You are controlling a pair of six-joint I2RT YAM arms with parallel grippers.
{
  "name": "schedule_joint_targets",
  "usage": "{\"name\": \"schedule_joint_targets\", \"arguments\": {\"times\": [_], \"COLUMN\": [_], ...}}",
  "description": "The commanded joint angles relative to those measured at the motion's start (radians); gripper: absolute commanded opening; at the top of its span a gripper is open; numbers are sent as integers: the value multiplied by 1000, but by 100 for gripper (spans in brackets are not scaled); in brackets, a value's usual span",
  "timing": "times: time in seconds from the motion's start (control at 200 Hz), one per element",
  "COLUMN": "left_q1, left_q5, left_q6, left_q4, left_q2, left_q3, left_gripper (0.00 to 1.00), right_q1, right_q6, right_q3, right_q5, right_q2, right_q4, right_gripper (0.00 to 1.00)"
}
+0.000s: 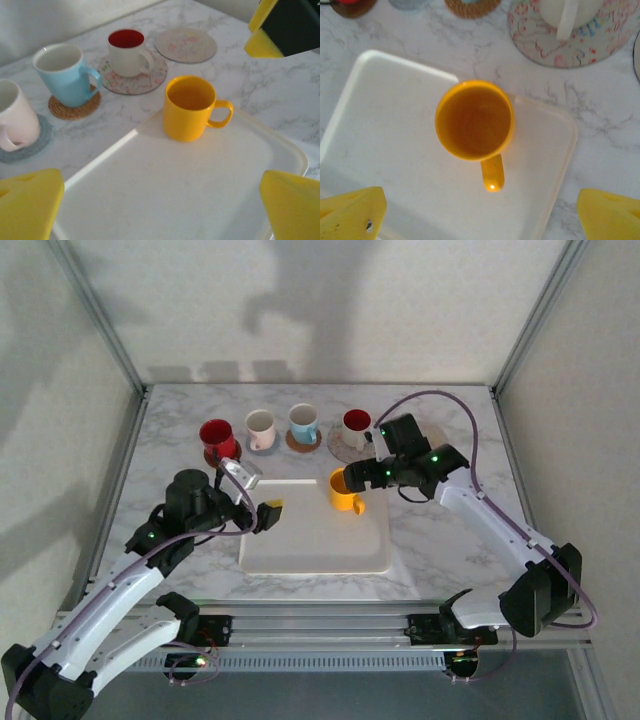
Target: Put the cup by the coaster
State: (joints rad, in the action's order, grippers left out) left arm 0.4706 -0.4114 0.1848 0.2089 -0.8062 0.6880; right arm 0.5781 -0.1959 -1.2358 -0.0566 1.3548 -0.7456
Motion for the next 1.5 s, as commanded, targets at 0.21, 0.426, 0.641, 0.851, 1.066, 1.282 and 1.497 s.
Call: {"name": "schedule_joint_targets", "arguments": {"times": [0.21,0.426,0.641,0.851,1.066,1.282,1.497], "left_q1": [42,49,63,66,66,66,67], "left_q5": [-40,-75,-69,-62,-61,-58,-53], "left_q6": [26,-7,1,-1,22,33,33], "left_q4": [-100,-200,-211,-245,-236,-221,-225], "left_q2": [-95,-158,-216,-251,-292,-314,-311], "left_q3": [-59,-79,-76,-76,-52,-36,-31], "left_gripper": [100,100,100,100,100,100,100], "right_q1": [17,32,48,49,55,71,88], "right_q6": [-64,-83,-71,-58,-51,-46,-27], "right_q3": [104,142,138,126,107,105,96], "right_q5": [-19,-27,-20,-17,14,52,88], "right_q2": [59,148,229,296,347,372,385], "right_q4": [28,76,92,129,139,151,158], "right_gripper": [89,82,76,68,56,46,36]}}
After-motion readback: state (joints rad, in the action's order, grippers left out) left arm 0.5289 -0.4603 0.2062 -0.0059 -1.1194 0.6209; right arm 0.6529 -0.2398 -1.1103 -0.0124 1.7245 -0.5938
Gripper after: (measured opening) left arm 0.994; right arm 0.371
